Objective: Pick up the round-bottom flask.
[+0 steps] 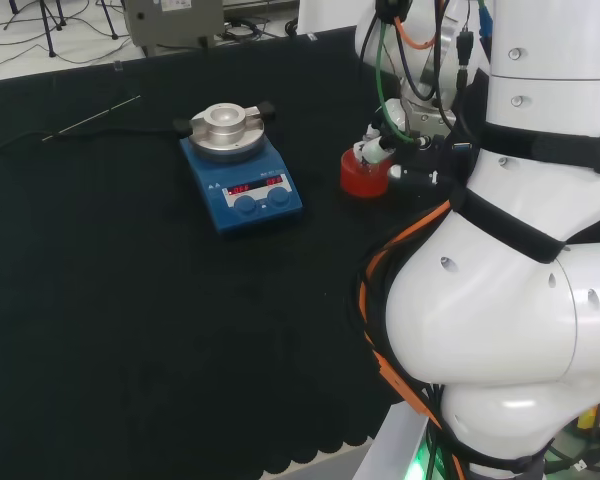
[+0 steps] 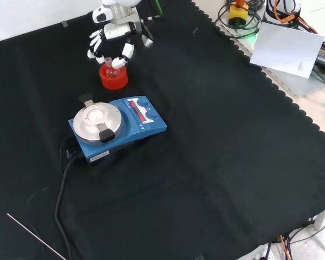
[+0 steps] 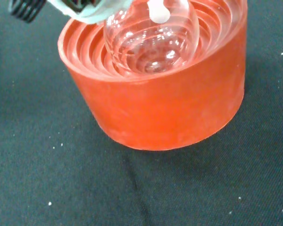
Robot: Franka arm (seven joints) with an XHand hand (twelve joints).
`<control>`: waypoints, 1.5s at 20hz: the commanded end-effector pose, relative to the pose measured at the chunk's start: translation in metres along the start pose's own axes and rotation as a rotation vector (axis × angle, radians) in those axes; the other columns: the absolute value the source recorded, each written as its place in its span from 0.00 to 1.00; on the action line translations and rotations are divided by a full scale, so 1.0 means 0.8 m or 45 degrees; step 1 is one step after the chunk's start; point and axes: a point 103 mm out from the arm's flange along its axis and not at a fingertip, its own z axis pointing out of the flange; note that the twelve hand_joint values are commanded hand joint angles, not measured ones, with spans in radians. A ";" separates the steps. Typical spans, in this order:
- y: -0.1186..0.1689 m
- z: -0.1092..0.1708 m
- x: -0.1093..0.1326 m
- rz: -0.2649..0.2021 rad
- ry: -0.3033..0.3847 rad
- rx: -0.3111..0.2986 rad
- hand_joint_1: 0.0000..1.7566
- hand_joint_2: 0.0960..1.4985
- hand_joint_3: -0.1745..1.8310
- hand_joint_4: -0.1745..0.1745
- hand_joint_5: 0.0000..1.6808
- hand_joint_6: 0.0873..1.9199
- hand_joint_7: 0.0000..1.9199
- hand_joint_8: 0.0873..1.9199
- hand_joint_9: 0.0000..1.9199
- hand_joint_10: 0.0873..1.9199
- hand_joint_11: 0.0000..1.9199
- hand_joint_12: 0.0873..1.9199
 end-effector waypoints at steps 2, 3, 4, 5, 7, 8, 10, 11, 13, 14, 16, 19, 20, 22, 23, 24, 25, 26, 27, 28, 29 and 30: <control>-0.001 0.001 0.002 0.005 -0.015 -0.008 0.50 0.39 0.45 0.37 0.46 0.47 0.21 0.30 0.28 0.29 0.10 0.68; -0.001 0.001 0.002 0.006 -0.016 -0.008 0.50 0.39 0.45 0.37 0.46 0.47 0.21 0.30 0.28 0.29 0.10 0.68; -0.001 0.001 0.002 0.007 -0.016 -0.008 0.51 0.40 0.45 0.37 0.46 0.47 0.21 0.30 0.28 0.29 0.10 0.68; -0.001 0.001 0.001 0.009 -0.015 -0.008 0.51 0.40 0.45 0.37 0.47 0.47 0.21 0.31 0.28 0.29 0.10 0.68; 0.000 0.001 -0.001 0.012 -0.008 -0.006 0.51 0.40 0.45 0.37 0.47 0.47 0.21 0.31 0.28 0.29 0.10 0.68; 0.000 0.001 -0.001 0.013 -0.012 -0.006 0.51 0.40 0.45 0.37 0.47 0.47 0.21 0.31 0.28 0.30 0.10 0.68; 0.000 0.001 -0.002 0.013 -0.015 -0.008 0.51 0.40 0.45 0.36 0.47 0.46 0.21 0.31 0.28 0.30 0.10 0.68; 0.000 0.001 -0.002 0.014 -0.014 -0.009 0.51 0.40 0.45 0.36 0.47 0.46 0.21 0.31 0.28 0.30 0.10 0.68; 0.000 0.000 -0.002 0.012 -0.012 -0.011 0.51 0.41 0.45 0.36 0.47 0.46 0.21 0.31 0.28 0.30 0.10 0.68; 0.000 0.000 -0.003 0.012 -0.014 -0.013 0.51 0.41 0.45 0.36 0.47 0.46 0.21 0.31 0.28 0.30 0.10 0.68; 0.001 -0.001 -0.003 0.013 -0.017 -0.020 0.52 0.41 0.45 0.37 0.49 0.46 0.22 0.31 0.29 0.30 0.10 0.68; 0.001 -0.002 -0.001 0.020 -0.048 -0.050 0.56 0.59 0.27 0.89 0.56 0.52 0.23 0.31 0.30 0.30 0.11 0.68; 0.000 -0.002 0.000 0.022 -0.058 -0.074 0.57 0.62 0.24 0.95 0.57 0.52 0.24 0.31 0.31 0.30 0.12 0.67; 0.000 -0.003 0.001 0.022 -0.072 -0.098 0.58 0.60 0.26 0.99 0.59 0.52 0.26 0.29 0.34 0.28 0.15 0.66; 0.000 -0.004 0.002 0.021 -0.071 -0.102 0.58 0.58 0.29 1.00 0.60 0.52 0.27 0.29 0.35 0.27 0.16 0.66; 0.000 -0.006 0.003 0.019 -0.069 -0.108 0.59 0.56 0.31 1.00 0.60 0.52 0.28 0.28 0.36 0.26 0.17 0.65; 0.000 -0.007 0.004 0.017 -0.071 -0.108 0.59 0.55 0.33 1.00 0.61 0.52 0.29 0.28 0.37 0.25 0.18 0.65; 0.000 -0.010 0.005 0.018 -0.073 -0.107 0.59 0.54 0.34 1.00 0.61 0.52 0.29 0.28 0.37 0.25 0.18 0.65; 0.000 -0.013 0.006 0.018 -0.074 -0.107 0.59 0.53 0.34 1.00 0.61 0.52 0.29 0.28 0.37 0.25 0.19 0.65; 0.000 -0.017 0.007 0.016 -0.075 -0.108 0.59 0.53 0.35 1.00 0.61 0.52 0.29 0.28 0.38 0.25 0.19 0.65; 0.000 -0.021 0.009 0.013 -0.076 -0.109 0.59 0.53 0.35 1.00 0.61 0.52 0.29 0.28 0.38 0.25 0.19 0.64; 0.000 -0.028 0.012 0.007 -0.082 -0.110 0.59 0.53 0.35 1.00 0.61 0.52 0.29 0.28 0.38 0.25 0.19 0.64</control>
